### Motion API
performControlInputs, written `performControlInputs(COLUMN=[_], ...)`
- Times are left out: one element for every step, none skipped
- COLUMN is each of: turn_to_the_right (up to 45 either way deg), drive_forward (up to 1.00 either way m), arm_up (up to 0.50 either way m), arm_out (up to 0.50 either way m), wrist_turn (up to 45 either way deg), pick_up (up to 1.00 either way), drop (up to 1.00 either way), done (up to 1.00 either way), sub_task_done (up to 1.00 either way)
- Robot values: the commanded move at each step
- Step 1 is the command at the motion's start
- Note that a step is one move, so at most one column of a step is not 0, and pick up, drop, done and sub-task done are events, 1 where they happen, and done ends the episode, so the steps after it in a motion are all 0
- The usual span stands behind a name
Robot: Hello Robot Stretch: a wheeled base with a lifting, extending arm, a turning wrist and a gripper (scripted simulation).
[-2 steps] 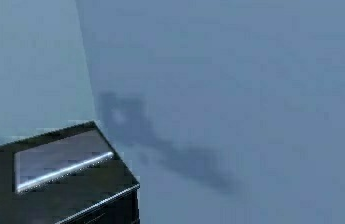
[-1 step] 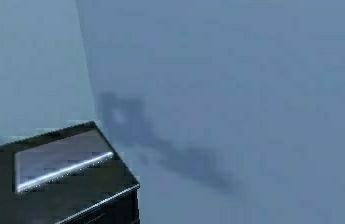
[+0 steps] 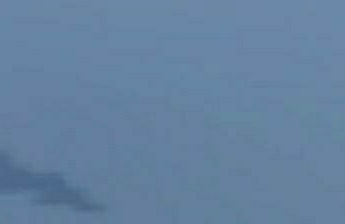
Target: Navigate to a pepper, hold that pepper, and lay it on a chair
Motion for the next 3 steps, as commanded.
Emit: performControlInputs(turn_to_the_right=[-36.0,-42.0,-3.0], drive_forward=[0.00,0.00,0.00], arm_up=[0.00,0.00,0.00], arm_out=[0.00,0.00,0.00], wrist_turn=[0.0,0.0,0.0], pick_up=[0.00,0.00,0.00], drop=[0.00,0.00,0.00], done=[0.00,0.00,0.00], sub_task_done=[0.00,0.00,0.00])
